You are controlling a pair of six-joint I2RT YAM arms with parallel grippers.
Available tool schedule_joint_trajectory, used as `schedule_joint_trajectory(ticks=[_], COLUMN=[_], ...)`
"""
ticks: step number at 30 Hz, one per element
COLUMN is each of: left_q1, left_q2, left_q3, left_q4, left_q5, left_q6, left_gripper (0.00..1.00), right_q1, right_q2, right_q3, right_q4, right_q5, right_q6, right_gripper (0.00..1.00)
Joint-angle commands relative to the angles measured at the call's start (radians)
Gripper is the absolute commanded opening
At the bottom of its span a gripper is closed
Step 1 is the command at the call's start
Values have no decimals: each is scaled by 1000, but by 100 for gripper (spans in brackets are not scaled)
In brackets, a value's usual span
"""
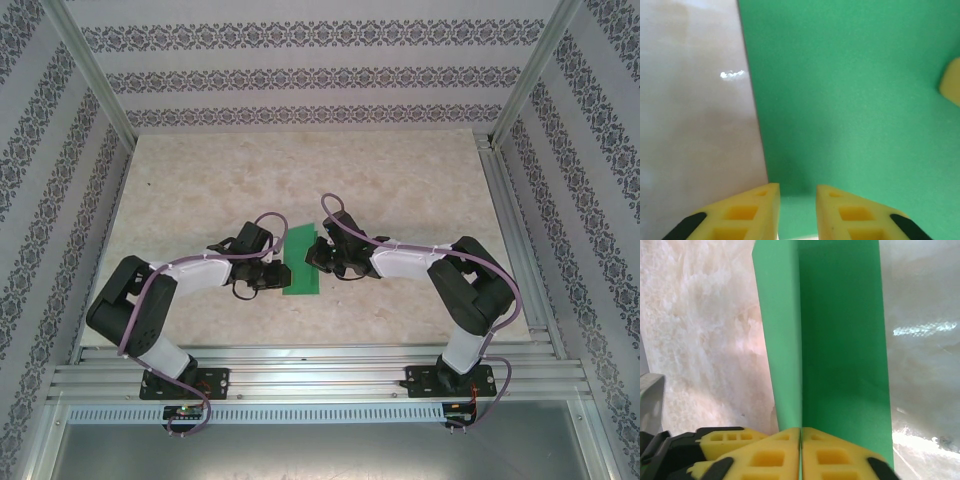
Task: Fold a paper plane with a square sheet of paper (fold left side to right side)
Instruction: Fold the triangle a second time at the center of the table.
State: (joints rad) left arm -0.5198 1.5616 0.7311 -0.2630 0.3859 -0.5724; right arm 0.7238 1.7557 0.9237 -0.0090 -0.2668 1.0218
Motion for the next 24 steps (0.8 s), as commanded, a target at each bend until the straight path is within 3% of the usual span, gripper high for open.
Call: schedule_joint_trajectory(ticks=[1, 6, 10, 15, 24], left_q1=[-10, -28, -94, -212, -403], left_q2=[-107, -265, -334, -339, -387], left_q3=[12, -10, -54, -67, -132], left_q4=[-64, -94, -36, 28, 131], left_q5=[-40, -32, -46, -170, -500], left_q6=[55, 126, 148, 190, 283], left_gripper=[32, 45, 52, 57, 61], right_q1=[-9, -7, -6, -10, -11], right_q2=[-9, -3, -4, -4, 10], right_q3=[6, 37, 53, 66, 109], right_q4=[-28, -84, -113, -125, -173], right_q5=[6, 5, 2, -14, -35], right_q6=[-19, -46, -52, -43, -47], right_gripper=[0, 0, 0, 0, 0])
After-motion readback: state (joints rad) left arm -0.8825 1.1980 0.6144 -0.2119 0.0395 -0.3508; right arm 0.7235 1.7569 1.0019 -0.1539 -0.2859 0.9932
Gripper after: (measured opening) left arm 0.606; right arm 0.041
